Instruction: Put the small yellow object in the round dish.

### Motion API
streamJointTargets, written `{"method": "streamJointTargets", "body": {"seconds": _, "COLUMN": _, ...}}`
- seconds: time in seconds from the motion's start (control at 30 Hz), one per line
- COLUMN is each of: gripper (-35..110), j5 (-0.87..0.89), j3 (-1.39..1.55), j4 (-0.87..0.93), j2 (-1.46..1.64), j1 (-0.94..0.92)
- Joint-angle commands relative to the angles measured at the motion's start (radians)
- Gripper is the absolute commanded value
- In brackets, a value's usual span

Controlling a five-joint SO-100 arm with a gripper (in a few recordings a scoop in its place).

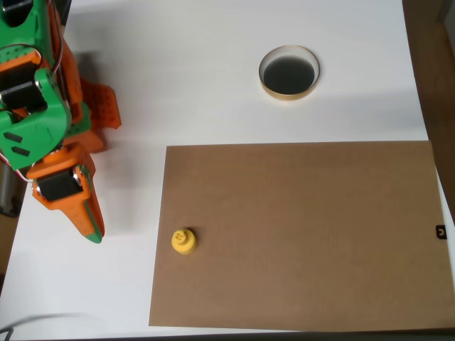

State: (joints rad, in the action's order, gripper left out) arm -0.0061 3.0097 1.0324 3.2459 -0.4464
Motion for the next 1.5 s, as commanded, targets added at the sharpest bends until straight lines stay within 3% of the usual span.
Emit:
{"method": "streamJointTargets", "body": {"seconds": 0.0, "gripper": 1, "j5": -0.002, "j3": -0.057, "j4": 0.009, "j2": 0.020, "j1": -0.021}}
{"method": "streamJointTargets", "body": {"seconds": 0.4, "gripper": 1, "j5": -0.014, "j3": -0.058, "j4": 0.012, "j2": 0.020, "j1": -0.006}}
{"method": "streamJointTargets", "body": {"seconds": 0.6, "gripper": 11, "j5": -0.094, "j3": -0.115, "j4": 0.057, "j2": 0.023, "j1": -0.069}}
{"method": "streamJointTargets", "body": {"seconds": 0.93, "gripper": 23, "j5": 0.009, "j3": -0.213, "j4": 0.048, "j2": 0.028, "j1": -0.100}}
{"method": "streamJointTargets", "body": {"seconds": 1.13, "gripper": 29, "j5": -0.052, "j3": -0.310, "j4": 0.049, "j2": 0.023, "j1": -0.037}}
{"method": "streamJointTargets", "body": {"seconds": 1.47, "gripper": 27, "j5": -0.169, "j3": -0.494, "j4": 0.058, "j2": -0.140, "j1": 0.000}}
